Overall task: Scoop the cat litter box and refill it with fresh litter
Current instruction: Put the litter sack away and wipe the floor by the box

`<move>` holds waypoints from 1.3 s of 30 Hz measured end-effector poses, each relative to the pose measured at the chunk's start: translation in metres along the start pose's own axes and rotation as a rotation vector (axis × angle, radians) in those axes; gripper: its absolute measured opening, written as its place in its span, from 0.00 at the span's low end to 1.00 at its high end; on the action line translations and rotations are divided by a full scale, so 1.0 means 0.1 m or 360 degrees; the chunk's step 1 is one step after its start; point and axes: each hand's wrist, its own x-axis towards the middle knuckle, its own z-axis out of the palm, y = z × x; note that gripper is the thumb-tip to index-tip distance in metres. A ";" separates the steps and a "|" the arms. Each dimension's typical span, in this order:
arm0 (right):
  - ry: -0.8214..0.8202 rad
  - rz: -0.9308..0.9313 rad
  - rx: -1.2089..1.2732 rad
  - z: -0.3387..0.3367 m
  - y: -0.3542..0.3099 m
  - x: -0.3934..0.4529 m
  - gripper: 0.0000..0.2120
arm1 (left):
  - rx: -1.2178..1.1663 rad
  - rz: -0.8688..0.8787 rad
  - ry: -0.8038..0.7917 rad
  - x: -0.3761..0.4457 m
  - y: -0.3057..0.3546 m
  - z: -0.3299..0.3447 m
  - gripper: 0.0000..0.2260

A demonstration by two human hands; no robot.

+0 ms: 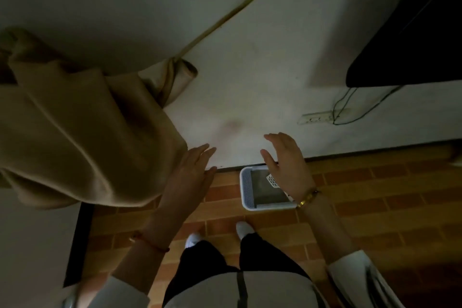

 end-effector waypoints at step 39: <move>0.0298 0.0458 -0.0275 6.23 2.92 -0.44 0.19 | 0.0116 0.0675 -0.0372 0.65 -3.25 5.82 0.22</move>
